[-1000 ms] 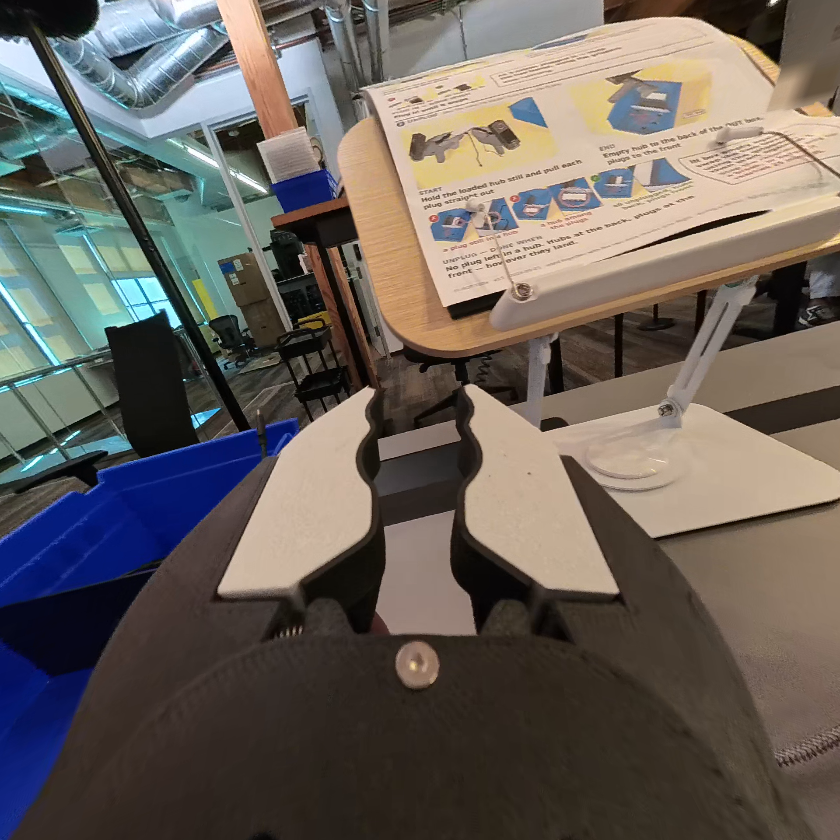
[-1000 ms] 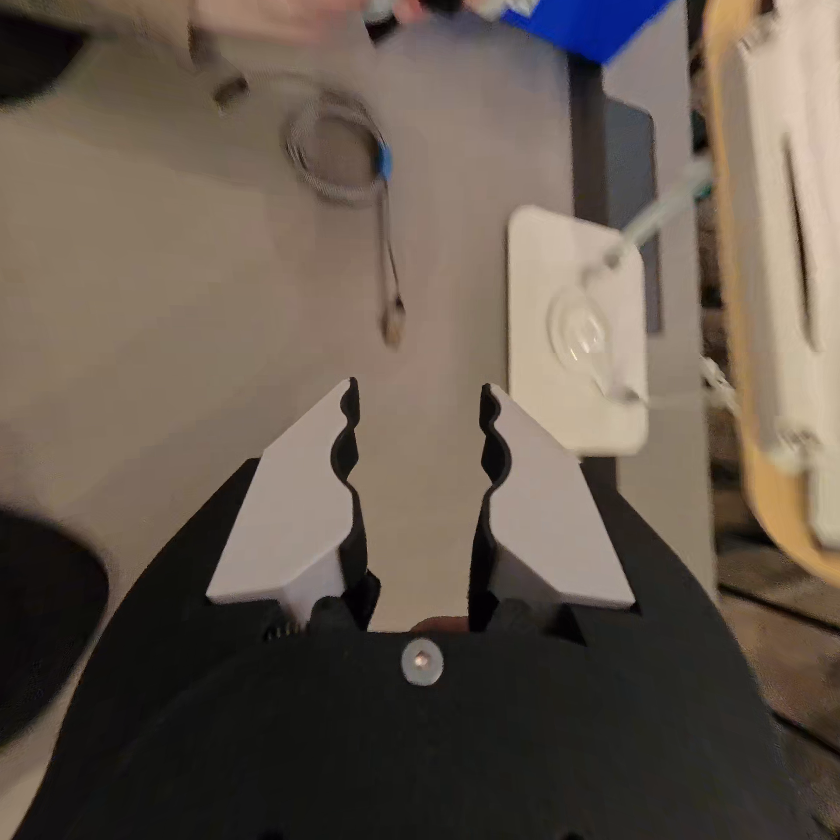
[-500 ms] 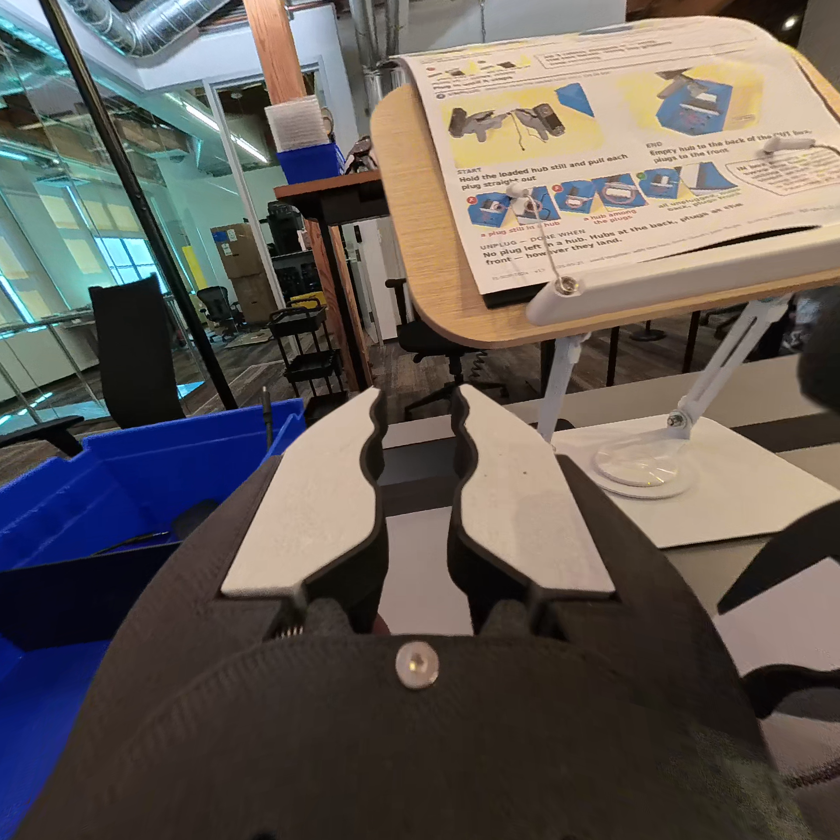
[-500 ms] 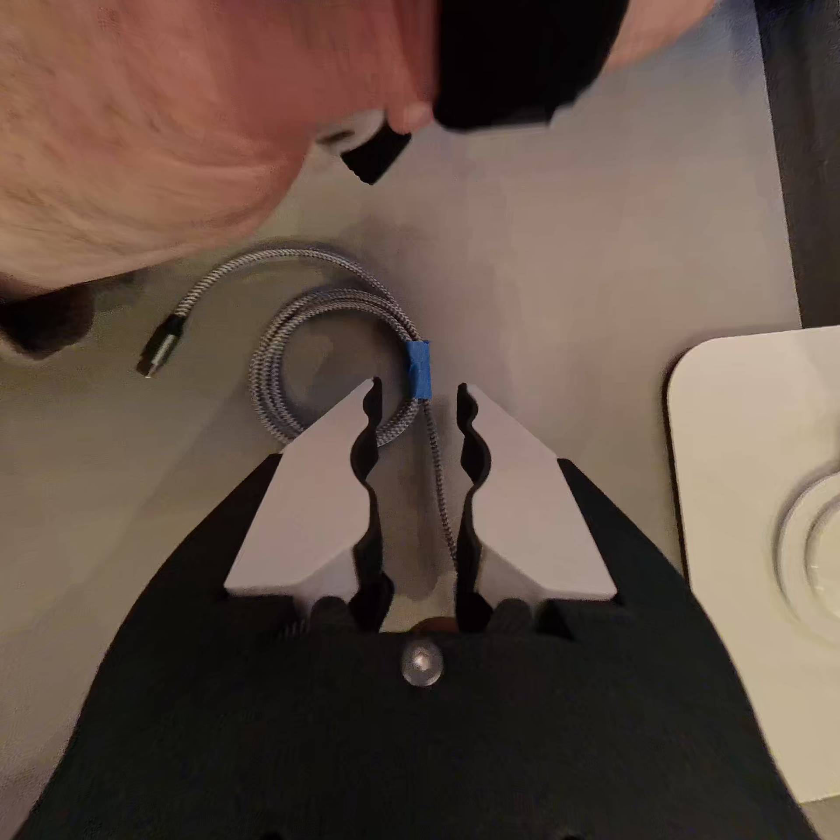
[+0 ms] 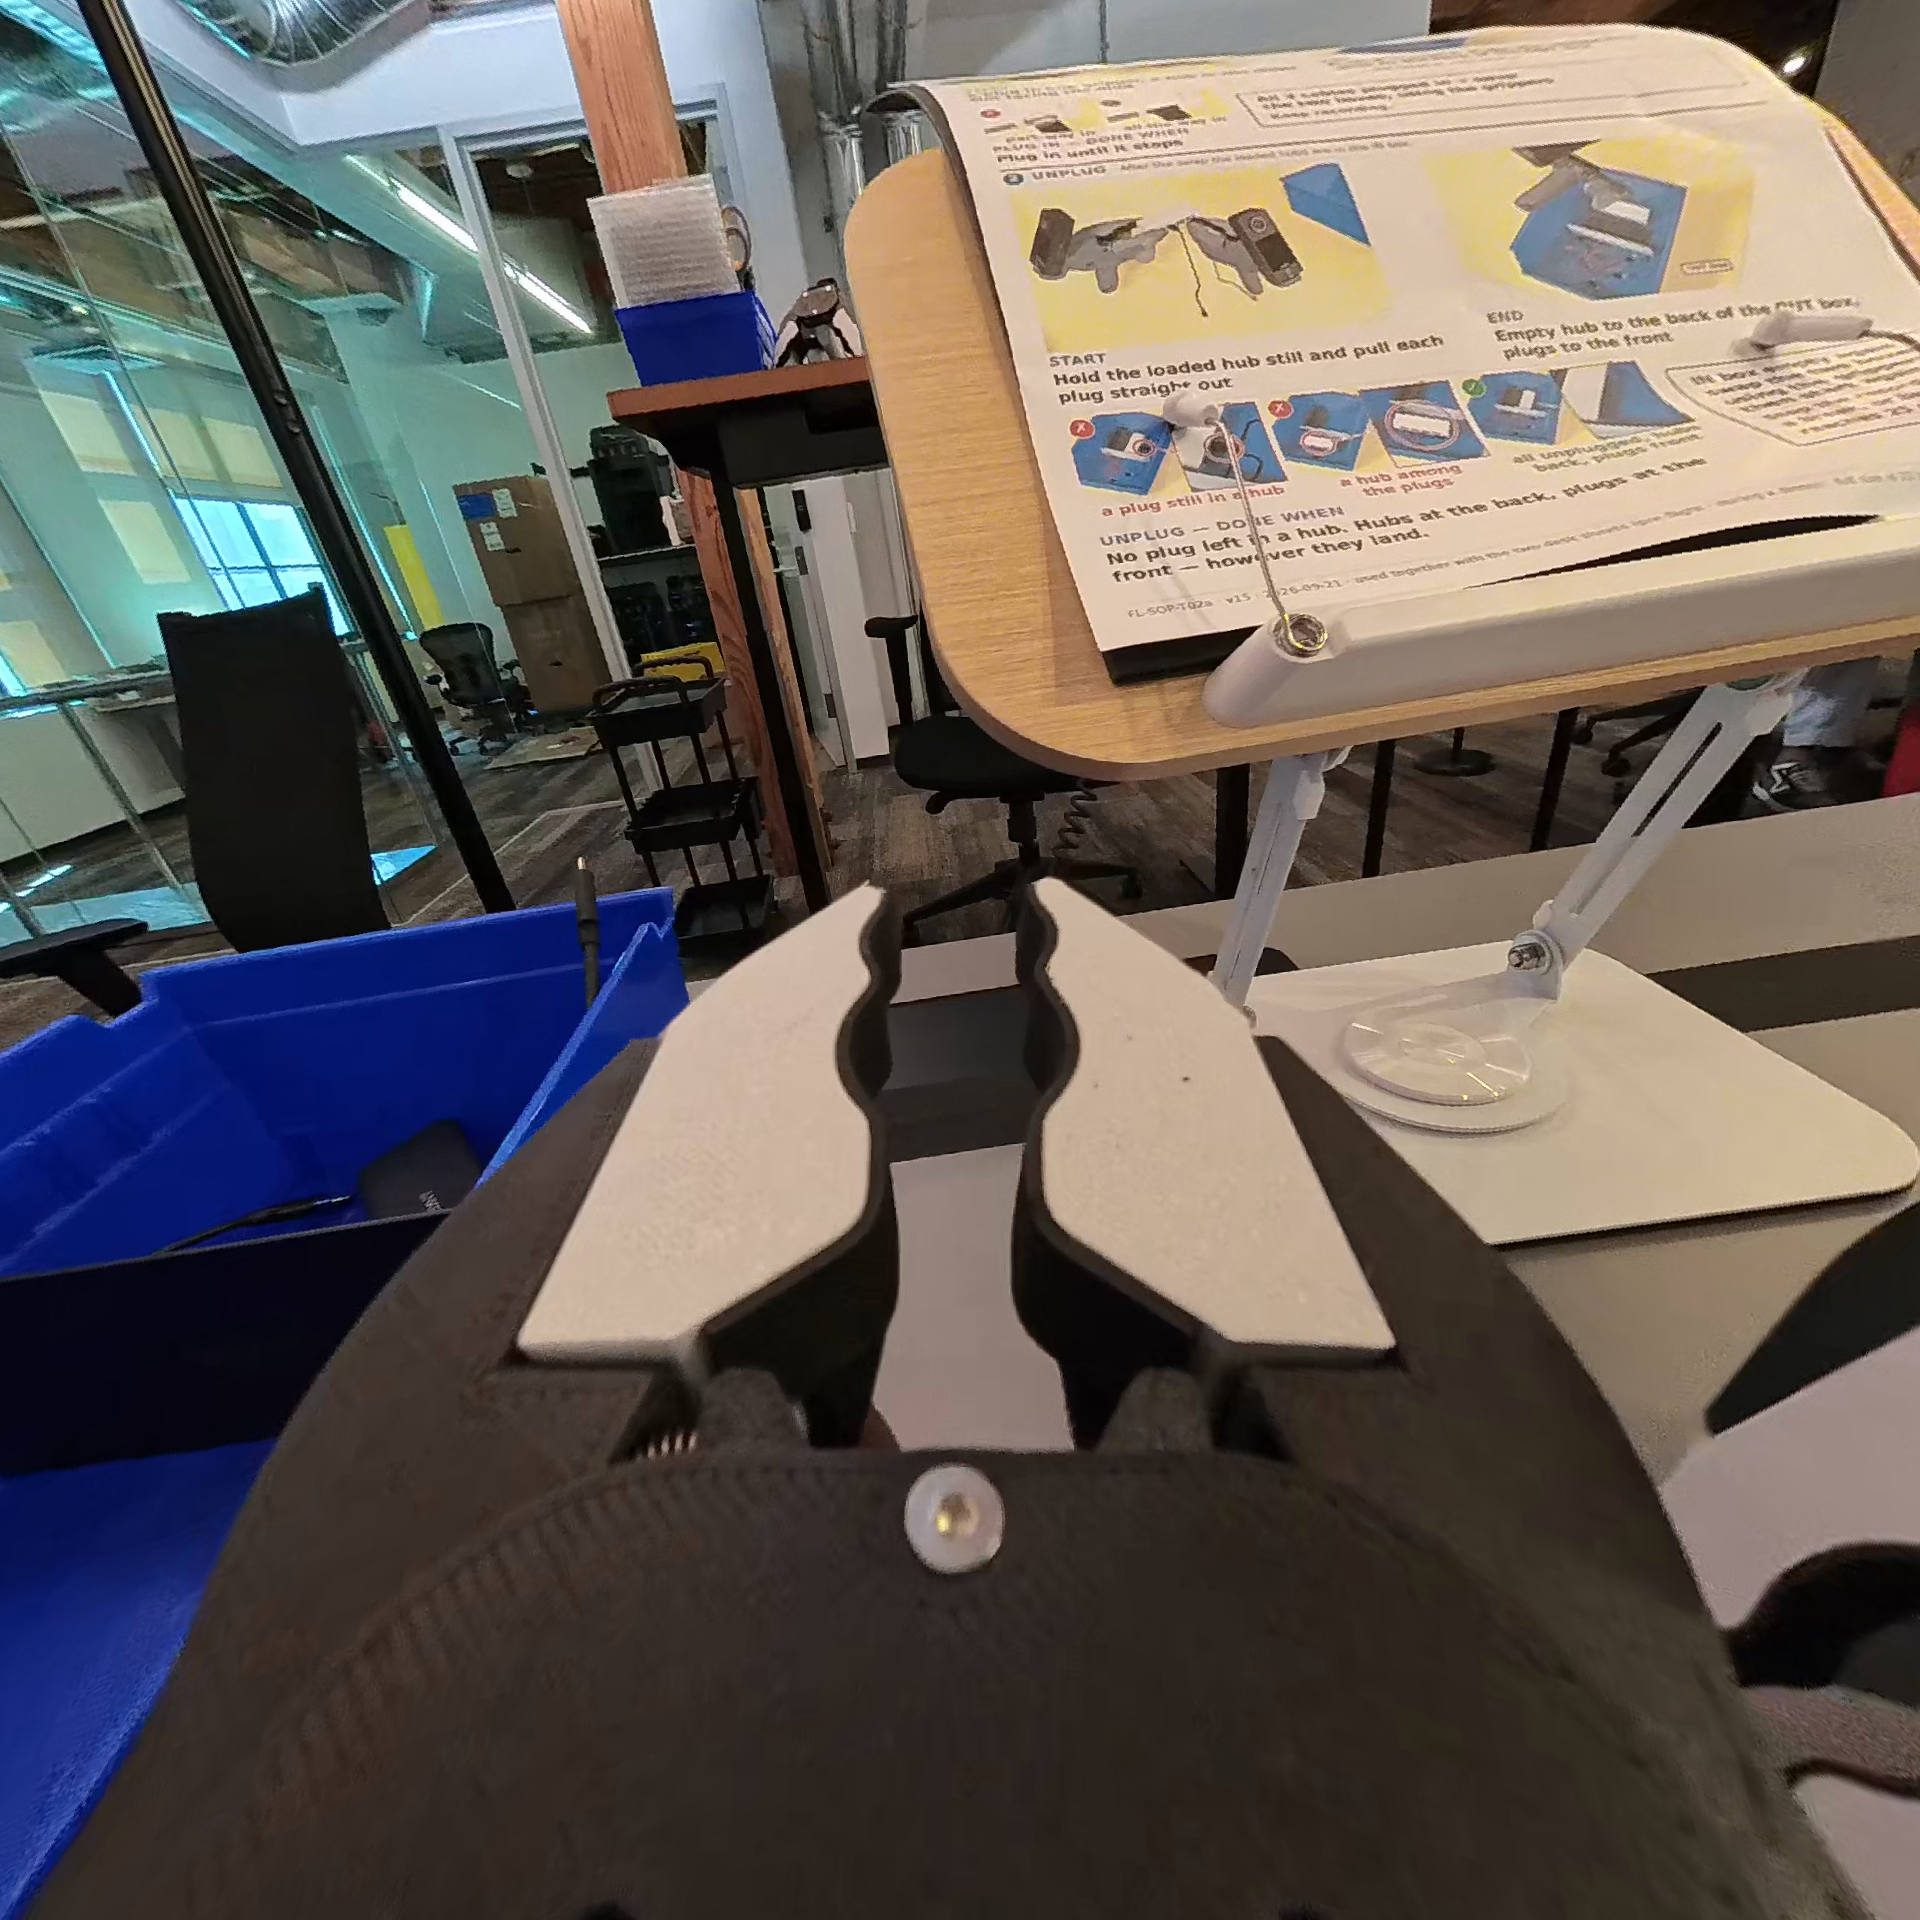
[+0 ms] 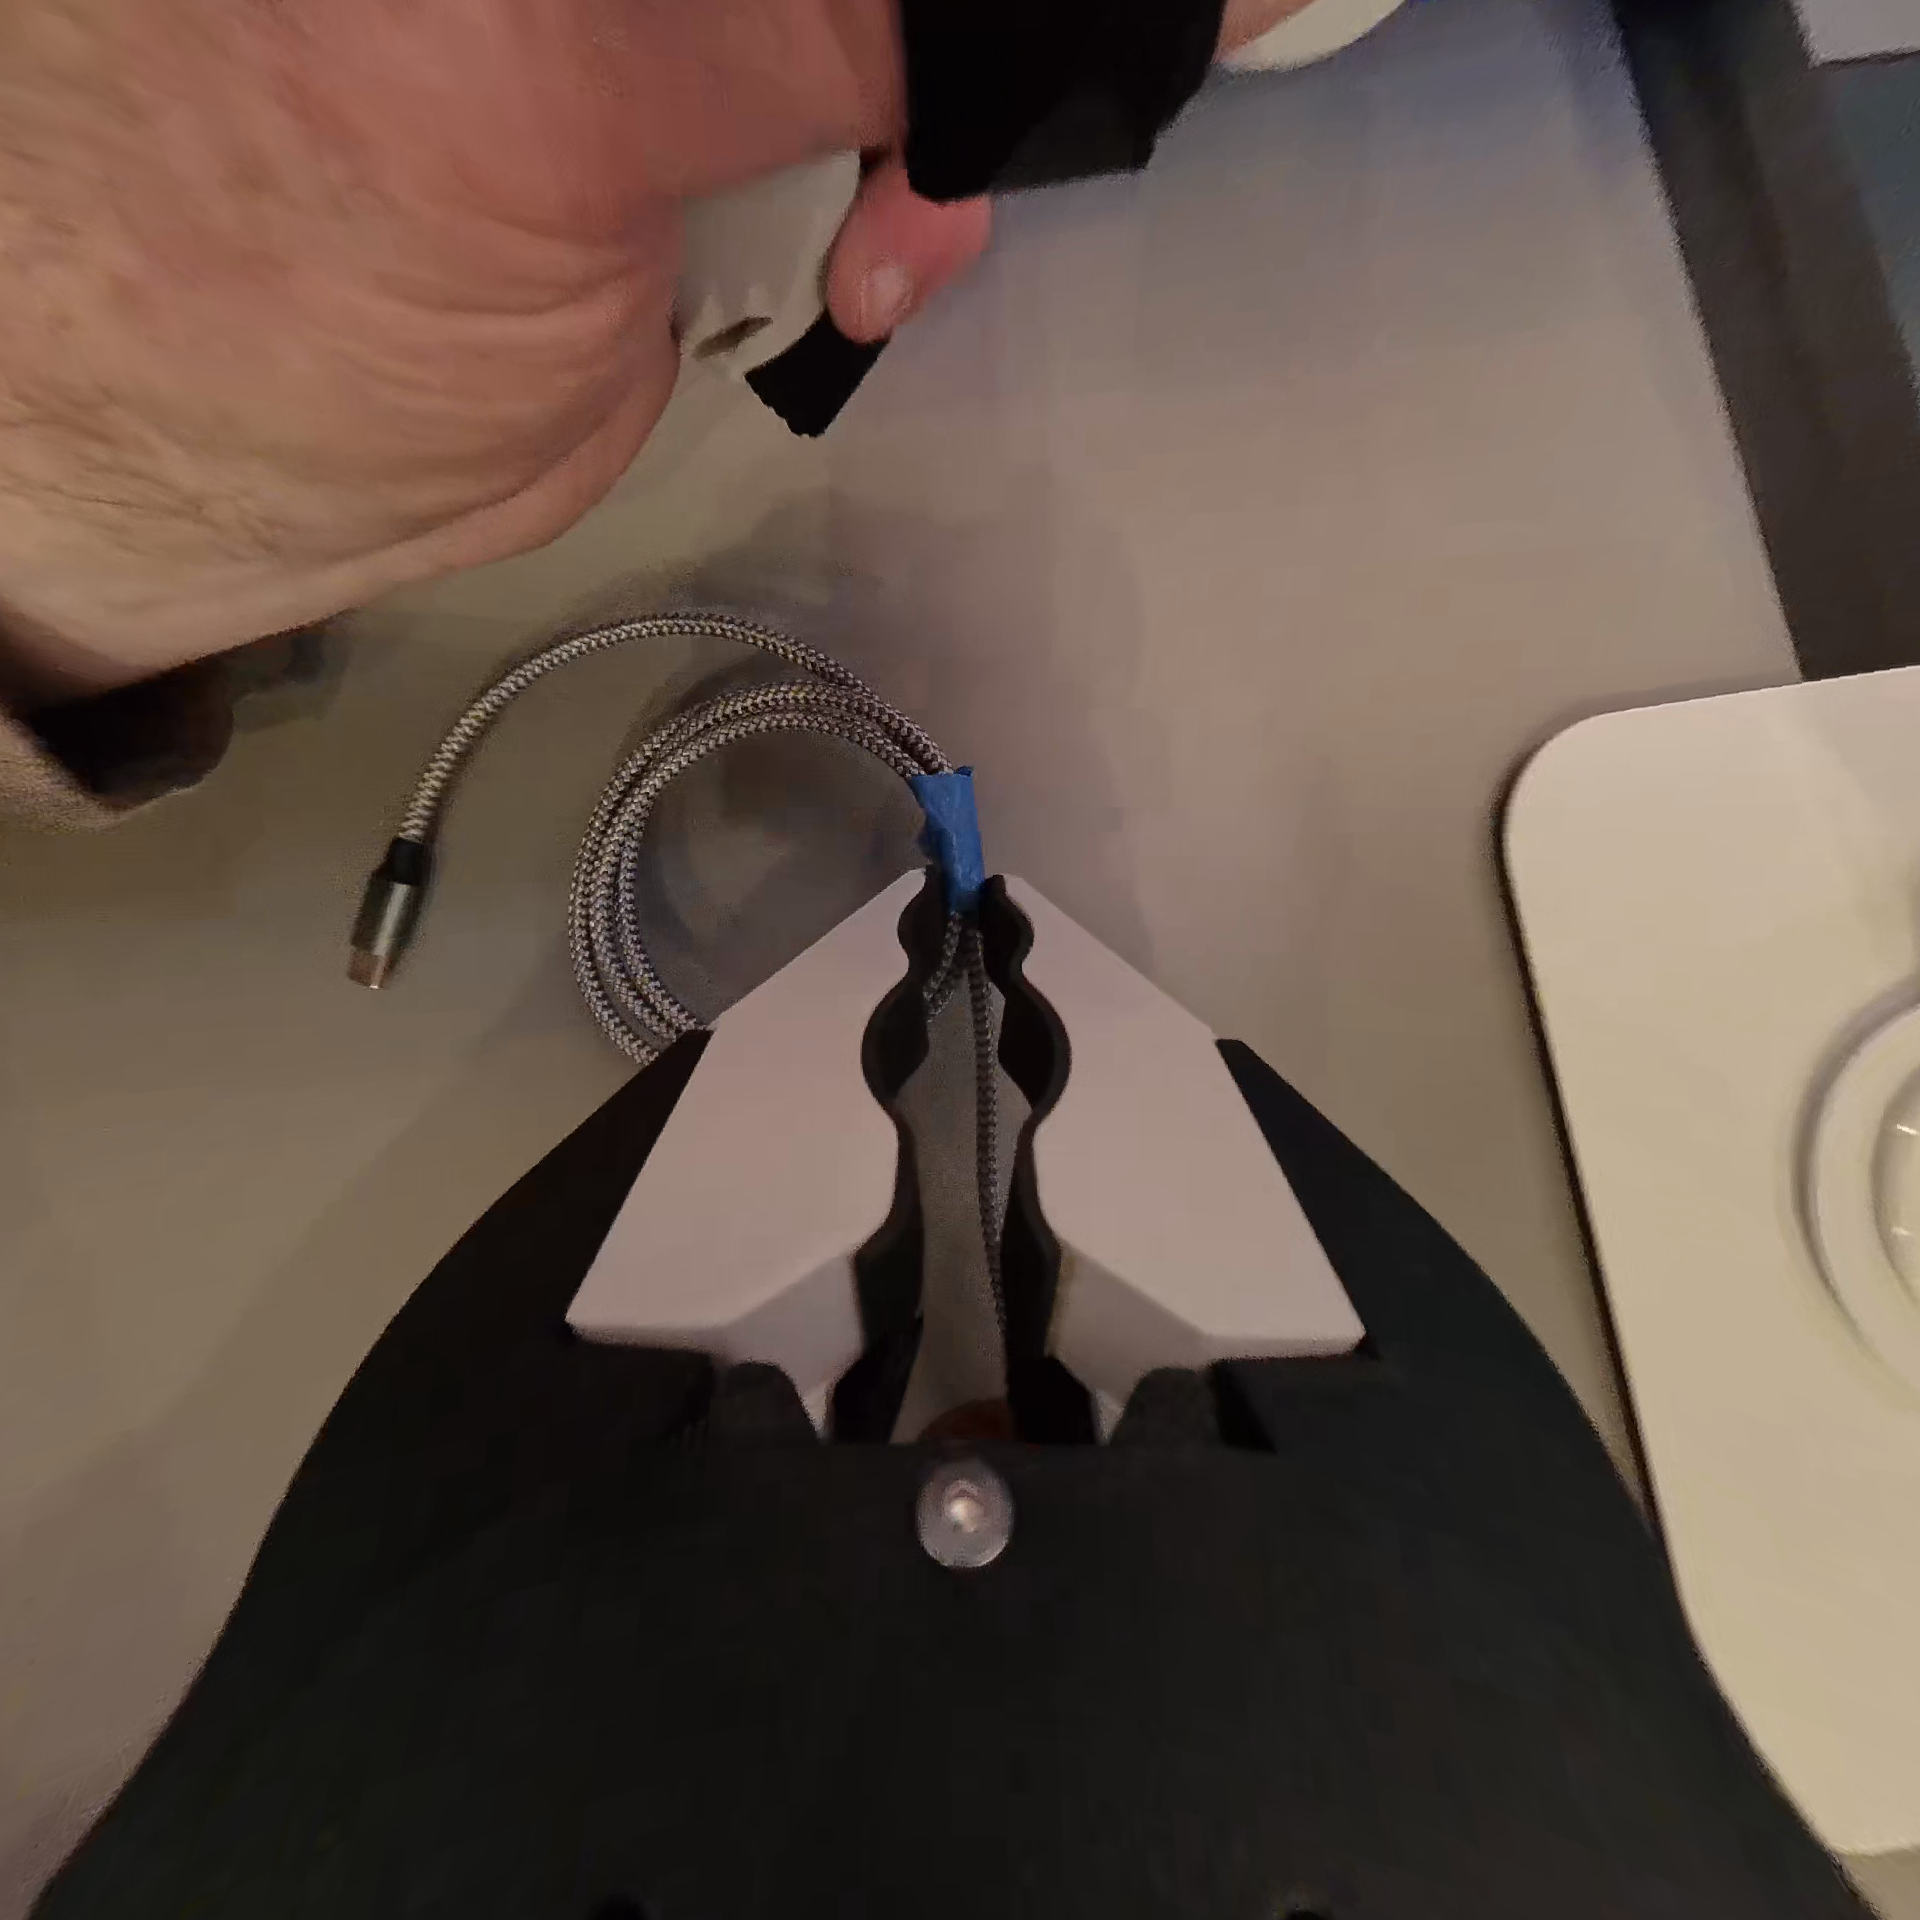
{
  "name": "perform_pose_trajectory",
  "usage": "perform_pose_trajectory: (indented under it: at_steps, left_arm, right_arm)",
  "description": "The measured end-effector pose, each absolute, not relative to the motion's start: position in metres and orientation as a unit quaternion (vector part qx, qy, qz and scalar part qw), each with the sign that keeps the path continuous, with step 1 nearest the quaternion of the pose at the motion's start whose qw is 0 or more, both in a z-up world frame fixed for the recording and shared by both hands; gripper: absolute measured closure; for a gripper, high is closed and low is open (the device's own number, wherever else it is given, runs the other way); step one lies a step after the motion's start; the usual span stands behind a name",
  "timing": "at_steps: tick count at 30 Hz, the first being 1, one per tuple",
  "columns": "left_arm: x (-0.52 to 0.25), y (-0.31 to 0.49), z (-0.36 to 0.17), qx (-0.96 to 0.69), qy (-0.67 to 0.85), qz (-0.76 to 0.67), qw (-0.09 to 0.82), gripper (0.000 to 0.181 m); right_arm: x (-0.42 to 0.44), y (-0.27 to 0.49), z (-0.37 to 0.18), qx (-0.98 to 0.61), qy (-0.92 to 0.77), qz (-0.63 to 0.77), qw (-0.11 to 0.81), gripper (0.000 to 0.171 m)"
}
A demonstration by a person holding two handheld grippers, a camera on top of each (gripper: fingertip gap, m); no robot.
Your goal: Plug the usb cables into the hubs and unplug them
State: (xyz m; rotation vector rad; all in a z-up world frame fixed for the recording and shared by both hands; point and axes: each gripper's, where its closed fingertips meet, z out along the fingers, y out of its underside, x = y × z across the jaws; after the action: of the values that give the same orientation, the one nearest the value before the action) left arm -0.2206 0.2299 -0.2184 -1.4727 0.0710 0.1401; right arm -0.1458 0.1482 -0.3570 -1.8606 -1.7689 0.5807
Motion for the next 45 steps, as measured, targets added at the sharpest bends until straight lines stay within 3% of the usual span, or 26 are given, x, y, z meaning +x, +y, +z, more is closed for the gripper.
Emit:
perform_pose_trajectory:
  at_steps: [7, 11, 18, 23, 30, 45]
  left_arm:
    - [-0.217, 0.230, -0.220, -0.668, 0.037, 0.062, 0.740, 0.181]
    - [-0.214, 0.230, -0.221, -0.668, 0.047, 0.075, 0.739, 0.181]
    - [-0.204, 0.233, -0.228, -0.679, 0.062, 0.061, 0.729, 0.181]
    - [-0.196, 0.235, -0.233, -0.684, 0.081, 0.067, 0.722, 0.181]
    - [-0.189, 0.237, -0.239, -0.689, 0.098, 0.075, 0.714, 0.179]
    - [-0.184, 0.239, -0.244, -0.692, 0.113, 0.082, 0.709, 0.179]
  right_arm:
    - [-0.105, 0.154, -0.284, -0.669, -0.623, 0.234, 0.331, 0.166]
    - [-0.048, 0.166, -0.222, -0.668, -0.596, 0.220, 0.388, 0.166]
    - [0.124, 0.216, -0.139, -0.710, -0.528, 0.089, 0.458, 0.166]
    - [0.257, 0.249, -0.113, -0.755, -0.459, 0.003, 0.468, 0.166]
    - [0.380, 0.271, -0.158, -0.804, -0.410, -0.088, 0.422, 0.166]
    - [0.404, 0.284, -0.307, -0.856, -0.419, -0.092, 0.289, 0.166]
